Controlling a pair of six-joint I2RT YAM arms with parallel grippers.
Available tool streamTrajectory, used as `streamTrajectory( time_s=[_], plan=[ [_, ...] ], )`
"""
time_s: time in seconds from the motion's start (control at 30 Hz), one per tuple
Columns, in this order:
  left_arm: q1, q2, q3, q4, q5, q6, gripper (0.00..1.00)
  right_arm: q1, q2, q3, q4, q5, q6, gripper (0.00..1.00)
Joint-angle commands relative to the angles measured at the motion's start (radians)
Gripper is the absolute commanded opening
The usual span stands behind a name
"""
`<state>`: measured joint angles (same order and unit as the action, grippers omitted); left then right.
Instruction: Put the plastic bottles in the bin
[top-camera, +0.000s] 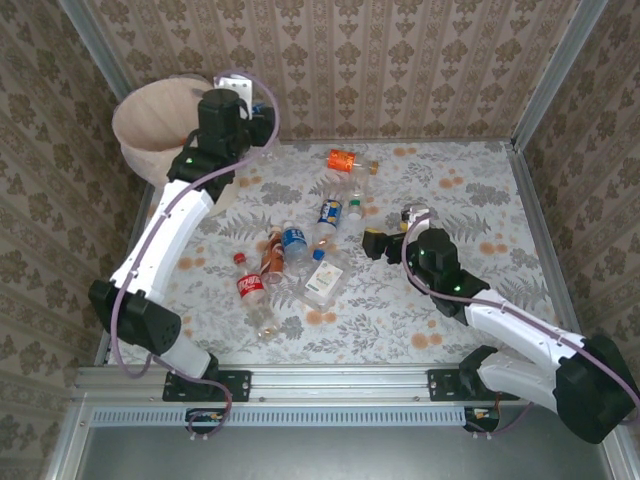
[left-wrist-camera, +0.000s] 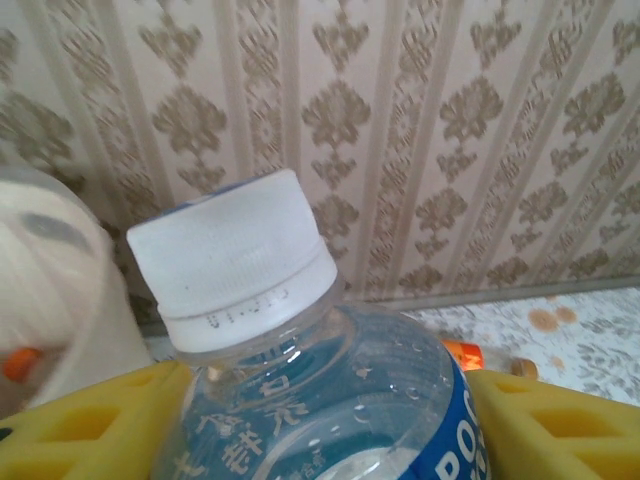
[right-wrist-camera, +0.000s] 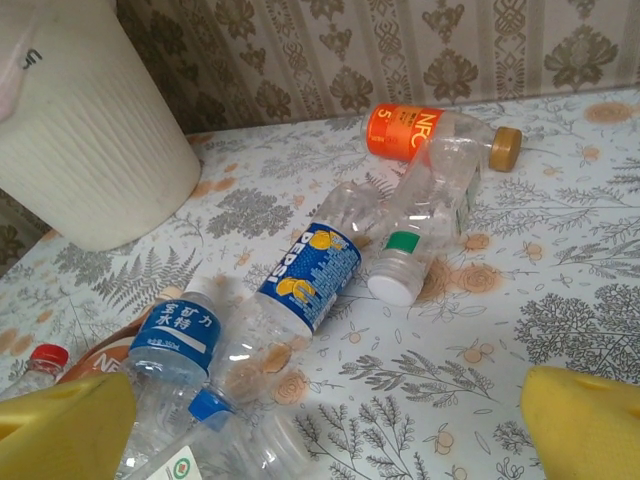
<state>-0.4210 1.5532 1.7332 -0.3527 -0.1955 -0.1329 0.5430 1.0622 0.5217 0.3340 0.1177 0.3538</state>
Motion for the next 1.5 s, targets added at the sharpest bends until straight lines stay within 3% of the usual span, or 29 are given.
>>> streamTrajectory(
  time_s=[0.0,0.53,0.73,0.93,1.03,1.1,1.17,1.33,1.47],
  plan=[
    [0.038,-0.033,0.048,-0.004,-0.053,0.106,0.54,-0.003,0.027,0.043,0.032,-0.032,-0.021,1.0],
    [0.368,0.089,0.196,-0.015,0.098,0.254,0.55,0.001,0.054,0.065,0.022,-0.037,-0.015,1.0],
    [0.477,0.175,0.238,-0.017,0.261,0.255,0.55,0.003,0.055,0.063,0.017,-0.034,-0.011,1.0],
    [0.548,0.302,0.343,-0.1,0.318,0.288,0.55,0.003,0.053,0.06,-0.002,-0.023,-0.017,1.0],
    [0.569,0.357,0.388,-0.135,0.32,0.285,0.64,0.003,0.056,0.06,-0.007,-0.018,-0.018,1.0],
    [0.569,0.382,0.416,-0.148,0.261,0.273,0.85,0.005,0.059,0.062,-0.01,-0.018,-0.019,1.0],
    [0.569,0.392,0.442,-0.168,0.212,0.245,0.92,0.005,0.061,0.065,-0.016,-0.018,-0.02,1.0],
    [0.545,0.364,0.457,-0.193,0.181,0.203,1.0,0.005,0.064,0.065,-0.015,-0.015,-0.021,1.0],
    [0.505,0.339,0.44,-0.195,0.133,0.213,1.0,0.004,0.066,0.065,-0.016,-0.012,-0.011,1.0]
  ],
)
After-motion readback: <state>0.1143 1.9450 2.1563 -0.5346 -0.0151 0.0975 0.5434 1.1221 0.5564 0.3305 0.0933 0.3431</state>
